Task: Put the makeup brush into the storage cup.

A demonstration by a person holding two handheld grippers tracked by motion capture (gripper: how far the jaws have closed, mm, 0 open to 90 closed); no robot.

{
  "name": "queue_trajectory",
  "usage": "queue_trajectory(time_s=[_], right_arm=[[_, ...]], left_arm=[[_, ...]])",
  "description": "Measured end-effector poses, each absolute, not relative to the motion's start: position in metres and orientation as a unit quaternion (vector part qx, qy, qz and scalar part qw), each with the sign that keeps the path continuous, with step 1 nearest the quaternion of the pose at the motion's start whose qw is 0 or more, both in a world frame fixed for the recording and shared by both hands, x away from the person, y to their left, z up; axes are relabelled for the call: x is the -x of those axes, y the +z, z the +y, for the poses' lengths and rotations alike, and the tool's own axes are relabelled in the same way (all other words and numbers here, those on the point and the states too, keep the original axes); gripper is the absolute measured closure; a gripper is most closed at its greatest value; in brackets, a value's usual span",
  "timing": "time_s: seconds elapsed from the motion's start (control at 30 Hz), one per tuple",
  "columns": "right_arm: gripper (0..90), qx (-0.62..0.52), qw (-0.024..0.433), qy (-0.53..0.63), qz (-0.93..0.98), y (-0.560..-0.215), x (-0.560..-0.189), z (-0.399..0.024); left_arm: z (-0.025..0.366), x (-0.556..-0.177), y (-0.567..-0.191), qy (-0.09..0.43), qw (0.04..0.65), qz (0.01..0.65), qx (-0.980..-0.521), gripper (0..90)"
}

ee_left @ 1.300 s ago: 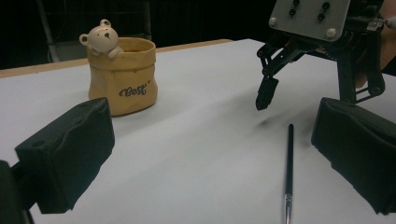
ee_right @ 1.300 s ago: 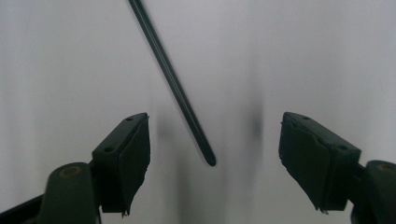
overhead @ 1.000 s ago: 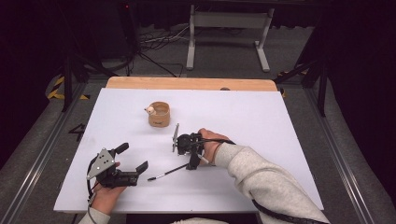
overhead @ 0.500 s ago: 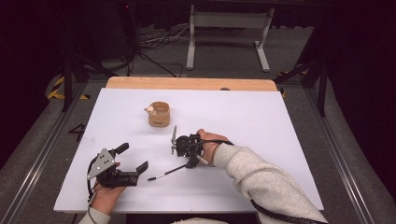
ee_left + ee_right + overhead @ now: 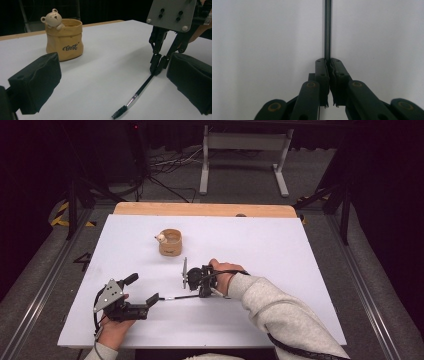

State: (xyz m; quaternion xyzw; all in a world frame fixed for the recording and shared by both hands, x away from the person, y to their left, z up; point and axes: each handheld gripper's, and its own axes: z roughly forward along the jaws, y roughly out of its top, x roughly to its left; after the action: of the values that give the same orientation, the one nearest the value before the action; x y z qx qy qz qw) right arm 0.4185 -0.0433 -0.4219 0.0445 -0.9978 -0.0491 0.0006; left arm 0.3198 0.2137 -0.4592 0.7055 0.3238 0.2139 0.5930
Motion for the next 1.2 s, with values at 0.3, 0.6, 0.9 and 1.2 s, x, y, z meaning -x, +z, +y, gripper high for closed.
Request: queue_trajectory(time_s=[0.3, 0.6, 0.9, 1.2], right_arm=[[85.7, -0.046, -0.005, -0.052, -0.998, -0.422, -0.417, -0.044], [85.8, -0.023, -0.007, -0.085, -0.996, -0.411, -0.419, -0.060], [85.8, -0.006, -0.030, -0.133, -0.991, -0.390, -0.421, -0.076], [85.8, 0.013, -0.054, -0.199, -0.978, -0.379, -0.422, -0.092]], left_arm=[[0.214, -0.320, -0.459, 0.215, 0.594, 0.326, -0.704, 0.4], [0.214, -0.320, -0.460, 0.213, 0.594, 0.327, -0.704, 0.4], [0.214, -0.320, -0.460, 0.211, 0.596, 0.326, -0.703, 0.4], [0.214, -0.319, -0.460, 0.209, 0.601, 0.324, -0.700, 0.3]])
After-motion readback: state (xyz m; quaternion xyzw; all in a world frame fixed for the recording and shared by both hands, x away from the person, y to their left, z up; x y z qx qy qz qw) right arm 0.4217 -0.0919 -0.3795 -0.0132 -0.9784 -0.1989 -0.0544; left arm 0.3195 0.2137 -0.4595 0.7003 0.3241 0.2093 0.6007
